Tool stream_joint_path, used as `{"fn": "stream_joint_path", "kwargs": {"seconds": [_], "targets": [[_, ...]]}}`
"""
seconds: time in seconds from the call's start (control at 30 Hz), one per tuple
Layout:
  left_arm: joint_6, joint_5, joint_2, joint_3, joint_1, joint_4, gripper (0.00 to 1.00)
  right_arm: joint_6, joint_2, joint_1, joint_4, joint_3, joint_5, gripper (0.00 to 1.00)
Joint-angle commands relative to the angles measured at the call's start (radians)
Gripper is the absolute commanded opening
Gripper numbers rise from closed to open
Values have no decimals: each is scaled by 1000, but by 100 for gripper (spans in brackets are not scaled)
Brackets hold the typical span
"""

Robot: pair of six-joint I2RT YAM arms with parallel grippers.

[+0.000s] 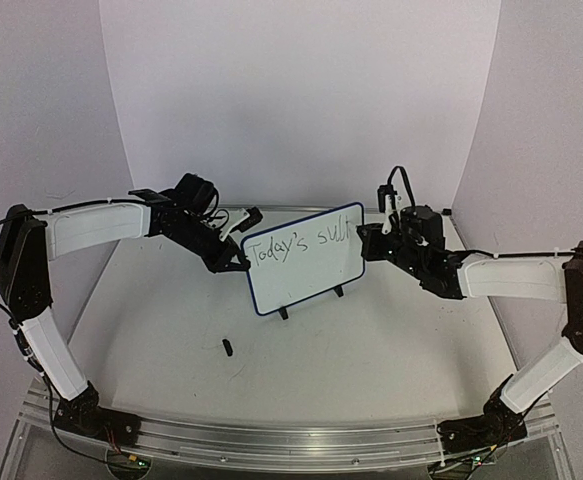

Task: Write a sentence on the whiteboard

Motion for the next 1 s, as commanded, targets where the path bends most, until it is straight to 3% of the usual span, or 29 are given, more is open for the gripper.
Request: {"fn": "stream_joint_path", "kwargs": {"seconds": [0.0,0.5,0.97], "targets": [[44,-86,40,-1,-5,-61,0,-8,-26,-4,31,38,-3,0],[45,-88,43,-1,-5,-61,0,52,-24,-3,31,-68,8,0],[44,-86,42,-1,-5,-61,0,29,4,-4,26,-38,35,0]]}}
